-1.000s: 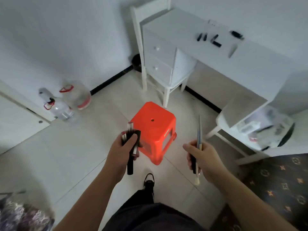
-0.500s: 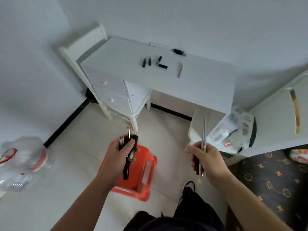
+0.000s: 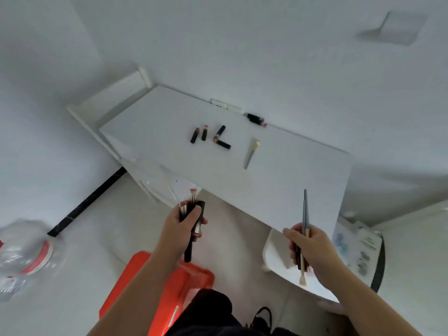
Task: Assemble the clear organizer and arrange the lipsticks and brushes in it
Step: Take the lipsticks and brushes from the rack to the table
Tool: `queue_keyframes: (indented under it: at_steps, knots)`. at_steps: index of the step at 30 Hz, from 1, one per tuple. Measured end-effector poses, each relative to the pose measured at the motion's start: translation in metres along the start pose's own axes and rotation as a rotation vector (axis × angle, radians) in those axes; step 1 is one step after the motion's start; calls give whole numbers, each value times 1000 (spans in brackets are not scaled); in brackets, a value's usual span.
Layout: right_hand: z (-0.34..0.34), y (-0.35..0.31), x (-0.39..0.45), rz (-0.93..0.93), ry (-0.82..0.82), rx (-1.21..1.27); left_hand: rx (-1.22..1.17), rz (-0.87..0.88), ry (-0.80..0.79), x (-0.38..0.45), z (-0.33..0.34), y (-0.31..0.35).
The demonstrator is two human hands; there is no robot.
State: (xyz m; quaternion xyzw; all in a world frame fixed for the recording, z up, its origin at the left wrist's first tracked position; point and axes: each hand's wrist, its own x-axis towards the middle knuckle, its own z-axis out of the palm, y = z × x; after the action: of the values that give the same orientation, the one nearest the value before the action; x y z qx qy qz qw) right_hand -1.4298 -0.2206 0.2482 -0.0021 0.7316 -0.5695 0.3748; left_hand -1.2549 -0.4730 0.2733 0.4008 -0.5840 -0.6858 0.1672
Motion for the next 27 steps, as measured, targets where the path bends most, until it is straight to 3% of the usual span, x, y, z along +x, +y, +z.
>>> queue_keyframes:
  at_steps: [8,17,21,27]
  knots:
    - [7,-63,106,-4,6,-135,150,50,-8,127,25,27]
    - [63,-110,239,-17,181,-417,710,261,-66,314,49,45]
    - [88,-125,288,-23,234,-579,831,385,-182,371,78,60]
    - [111,-134,336,11,290,-613,893,399,-407,410,131,61]
